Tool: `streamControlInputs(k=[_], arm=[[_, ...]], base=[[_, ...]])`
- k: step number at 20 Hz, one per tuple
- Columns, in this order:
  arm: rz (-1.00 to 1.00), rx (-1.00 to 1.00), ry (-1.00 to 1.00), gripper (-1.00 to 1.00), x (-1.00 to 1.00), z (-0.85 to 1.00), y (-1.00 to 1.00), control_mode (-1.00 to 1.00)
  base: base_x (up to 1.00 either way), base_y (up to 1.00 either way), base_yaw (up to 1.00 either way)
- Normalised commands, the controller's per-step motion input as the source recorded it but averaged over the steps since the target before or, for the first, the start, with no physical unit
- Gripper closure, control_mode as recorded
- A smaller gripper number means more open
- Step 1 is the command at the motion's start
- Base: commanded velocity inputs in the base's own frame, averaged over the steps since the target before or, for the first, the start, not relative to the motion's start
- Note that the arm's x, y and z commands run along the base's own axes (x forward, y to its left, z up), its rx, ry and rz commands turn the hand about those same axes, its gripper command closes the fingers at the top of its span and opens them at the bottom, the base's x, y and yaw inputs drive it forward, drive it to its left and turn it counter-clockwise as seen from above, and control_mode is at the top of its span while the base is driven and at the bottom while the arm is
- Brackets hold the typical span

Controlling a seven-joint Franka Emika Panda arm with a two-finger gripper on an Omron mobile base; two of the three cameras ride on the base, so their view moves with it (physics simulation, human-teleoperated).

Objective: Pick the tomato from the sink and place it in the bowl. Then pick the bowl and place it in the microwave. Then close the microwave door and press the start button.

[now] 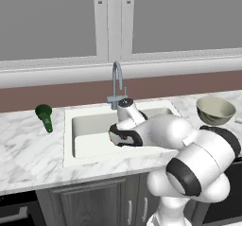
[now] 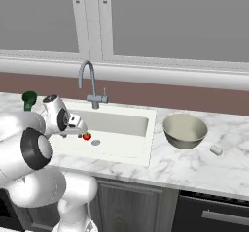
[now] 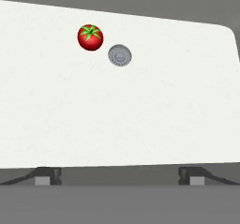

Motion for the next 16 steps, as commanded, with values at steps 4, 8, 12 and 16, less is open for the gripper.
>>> streamControlInputs(k=[4,8,12,16], arm=[[0.00,0.00,0.00,-1.00,0.42,-0.58,0.01,-1.00],[0.00,0.00,0.00,-1.00,0.55,-0.18,0.02,-1.00],[0.00,0.00,0.00,-1.00,0.44,-0.13,0.01,-1.00],[0.00,0.00,0.00,-1.00,0.29,-0.24,0.09,-1.00]], base=[[0.00,0.00,0.00],[0.00,0.00,0.00],[0.00,0.00,0.00],[0.00,0.00,0.00]])
